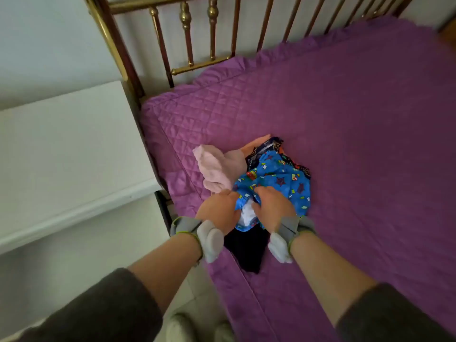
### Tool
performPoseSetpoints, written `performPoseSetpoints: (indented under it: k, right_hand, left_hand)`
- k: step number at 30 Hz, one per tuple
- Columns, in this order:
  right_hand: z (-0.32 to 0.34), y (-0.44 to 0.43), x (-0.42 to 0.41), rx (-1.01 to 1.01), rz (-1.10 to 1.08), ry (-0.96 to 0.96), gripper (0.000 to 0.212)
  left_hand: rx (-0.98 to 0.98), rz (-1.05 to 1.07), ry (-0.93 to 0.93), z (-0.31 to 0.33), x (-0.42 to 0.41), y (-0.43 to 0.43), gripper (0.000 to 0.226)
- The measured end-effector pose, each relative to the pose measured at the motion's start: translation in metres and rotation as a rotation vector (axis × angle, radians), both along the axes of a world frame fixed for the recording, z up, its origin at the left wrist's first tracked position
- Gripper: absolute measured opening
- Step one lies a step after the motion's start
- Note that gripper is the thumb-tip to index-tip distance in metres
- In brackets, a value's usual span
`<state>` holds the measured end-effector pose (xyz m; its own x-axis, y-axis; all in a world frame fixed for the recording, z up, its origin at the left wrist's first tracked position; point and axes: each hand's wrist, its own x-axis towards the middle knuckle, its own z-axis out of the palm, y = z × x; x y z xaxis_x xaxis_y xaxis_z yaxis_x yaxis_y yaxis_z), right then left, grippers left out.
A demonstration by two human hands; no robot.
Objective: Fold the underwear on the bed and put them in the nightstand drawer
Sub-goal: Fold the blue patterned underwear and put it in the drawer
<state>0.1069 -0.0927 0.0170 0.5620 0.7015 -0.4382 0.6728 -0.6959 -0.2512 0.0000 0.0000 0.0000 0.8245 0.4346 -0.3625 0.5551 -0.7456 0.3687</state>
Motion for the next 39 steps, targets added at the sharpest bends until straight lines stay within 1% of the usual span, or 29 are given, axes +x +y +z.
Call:
performPoseSetpoints:
  k: [1,3,6,10,12,14,16,17,20,22,23,25,26,28,29,30,32,33,34,35,36,38,39]
  right_hand:
    - [-0.009,0.003,0.001,0.007,-0.013,0.005,0.035]
    - [-0.028,0.010,0.007,0.023,-0.038,0.004,0.034]
    - [-0.042,0.018,0.013,-0.012,-0.011,-0.016,0.025]
    - [-0.049,0.021,0.021,-0.023,0.068,-0.112,0.013]
    - [-0.051,0.020,0.025,0.042,0.057,-0.075,0.013]
    - [-0.051,0.018,0.032,0.143,0.026,-0.028,0.015]
    - [-0.049,0.012,0.041,0.217,0.017,0.037,0.020]
    - [-0.046,0.012,0.044,0.262,0.000,0.063,0.022]
    - [-0.036,0.000,0.049,0.362,-0.029,0.145,0.023]
    - [-0.030,-0.011,0.057,0.423,-0.045,0.167,0.024]
    - [-0.027,-0.018,0.061,0.464,-0.047,0.180,0.024]
    - [-0.019,-0.033,0.068,0.537,-0.063,0.241,0.022]
    - [-0.015,-0.039,0.071,0.563,-0.074,0.283,0.021]
    - [-0.006,-0.049,0.076,0.588,-0.075,0.371,0.020]
    - [-0.001,-0.052,0.079,0.597,-0.065,0.429,0.019]
    - [0.005,-0.055,0.081,0.604,-0.049,0.493,0.016]
    - [0.018,-0.061,0.085,0.613,-0.011,0.615,0.019]
    - [0.024,-0.064,0.088,0.612,0.022,0.665,0.022]
    - [0.028,-0.068,0.092,0.605,0.068,0.701,0.024]
    - [0.032,-0.073,0.096,0.590,0.113,0.713,0.025]
    - [0.032,-0.074,0.099,0.576,0.134,0.732,0.026]
    - [0.031,-0.081,0.107,0.501,0.148,0.763,0.031]
    - [0.029,-0.084,0.110,0.442,0.152,0.762,0.028]
  left_hand:
    - [-0.007,0.030,0.019,-0.009,0.002,0.000,0.043]
    - [-0.016,0.092,-0.010,-0.030,0.007,0.000,0.048]
    - [-0.049,0.167,-0.062,-0.049,0.012,-0.001,0.055]
    - [-0.048,0.270,-0.089,-0.058,0.015,-0.003,0.059]
    - [-0.015,0.300,-0.091,-0.059,0.018,-0.005,0.050]
    - [0.024,0.347,-0.127,-0.061,0.022,-0.007,0.034]
    - [0.018,0.399,-0.165,-0.064,0.028,-0.013,0.028]
    - [-0.006,0.423,-0.184,-0.066,0.029,-0.012,0.029]
    - [-0.049,0.532,-0.260,-0.067,0.033,-0.028,0.045]
    - [-0.065,0.597,-0.360,-0.062,0.039,-0.040,0.041]
    - [-0.144,0.657,-0.422,-0.056,0.041,-0.048,0.037]
    - [-0.425,0.723,-0.504,-0.042,0.045,-0.066,0.038]
    - [-0.517,0.695,-0.494,-0.035,0.045,-0.075,0.046]
    - [-0.592,0.579,-0.424,-0.019,0.044,-0.094,0.067]
    - [-0.604,0.518,-0.401,-0.010,0.042,-0.103,0.075]
    - [-0.570,0.464,-0.387,-0.002,0.042,-0.112,0.074]
    - [-0.357,0.429,-0.354,0.012,0.044,-0.127,0.056]
    - [-0.232,0.466,-0.351,0.020,0.046,-0.133,0.043]
    - [-0.153,0.525,-0.363,0.028,0.047,-0.137,0.033]
    - [-0.127,0.575,-0.386,0.035,0.046,-0.139,0.029]
    - [-0.133,0.588,-0.403,0.038,0.045,-0.136,0.029]
    - [-0.138,0.554,-0.381,0.046,0.041,-0.135,0.031]
    - [-0.120,0.523,-0.353,0.048,0.038,-0.134,0.029]
